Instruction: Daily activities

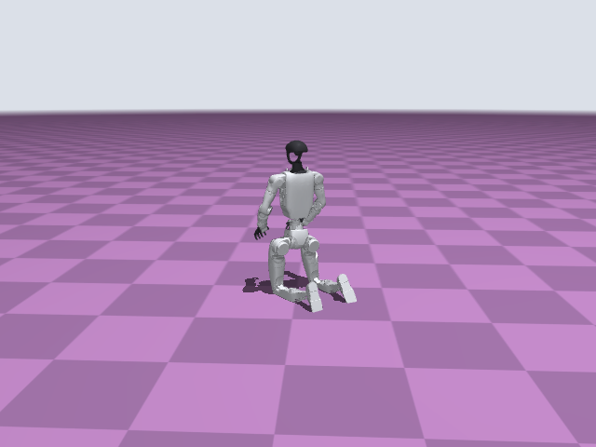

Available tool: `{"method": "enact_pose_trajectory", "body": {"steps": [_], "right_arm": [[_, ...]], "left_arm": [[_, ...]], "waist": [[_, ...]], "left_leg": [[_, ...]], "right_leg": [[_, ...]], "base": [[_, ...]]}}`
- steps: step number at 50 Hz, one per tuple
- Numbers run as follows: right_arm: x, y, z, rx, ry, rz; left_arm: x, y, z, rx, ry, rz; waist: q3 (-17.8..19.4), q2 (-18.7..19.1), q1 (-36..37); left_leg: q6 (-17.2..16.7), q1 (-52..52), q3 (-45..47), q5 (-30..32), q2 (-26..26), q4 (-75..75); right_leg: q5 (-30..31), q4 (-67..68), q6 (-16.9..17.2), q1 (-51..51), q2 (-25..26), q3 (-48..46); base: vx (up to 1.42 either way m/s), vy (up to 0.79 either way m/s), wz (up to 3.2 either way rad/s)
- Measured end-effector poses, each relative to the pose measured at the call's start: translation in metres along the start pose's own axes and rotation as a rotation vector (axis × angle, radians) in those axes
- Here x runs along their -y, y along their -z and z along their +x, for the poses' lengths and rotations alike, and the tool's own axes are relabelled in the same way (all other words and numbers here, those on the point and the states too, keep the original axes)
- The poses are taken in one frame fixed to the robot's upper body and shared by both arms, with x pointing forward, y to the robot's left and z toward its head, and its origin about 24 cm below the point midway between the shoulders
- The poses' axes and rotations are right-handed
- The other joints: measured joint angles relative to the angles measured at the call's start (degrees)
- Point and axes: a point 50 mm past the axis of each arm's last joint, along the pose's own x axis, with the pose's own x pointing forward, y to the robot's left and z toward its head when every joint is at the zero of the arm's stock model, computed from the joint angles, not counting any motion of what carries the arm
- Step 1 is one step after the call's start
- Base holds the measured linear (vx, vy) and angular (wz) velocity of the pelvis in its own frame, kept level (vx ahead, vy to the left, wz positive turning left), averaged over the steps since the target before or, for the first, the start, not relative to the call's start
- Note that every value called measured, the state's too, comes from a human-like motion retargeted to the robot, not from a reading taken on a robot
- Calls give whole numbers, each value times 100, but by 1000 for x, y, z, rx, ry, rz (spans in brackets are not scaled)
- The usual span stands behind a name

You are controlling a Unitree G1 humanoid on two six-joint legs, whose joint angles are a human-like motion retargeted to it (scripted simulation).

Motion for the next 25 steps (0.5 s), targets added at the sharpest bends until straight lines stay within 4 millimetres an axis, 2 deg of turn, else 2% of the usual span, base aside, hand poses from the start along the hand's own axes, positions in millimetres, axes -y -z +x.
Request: {"method": "enact_pose_trajectory", "body": {"steps": [25], "right_arm": [[-10, -23, 4, 35, -25, 80]], "left_arm": [[4, 26, -18, -84, 38, 21]], "waist": [[-77, -38, 4]], "left_leg": [[-236, 21, 124, 325, -216, -131]], "right_leg": [[-278, 40, -365, -112, -221, 152]], "base": [[1, -3, -17]]}}
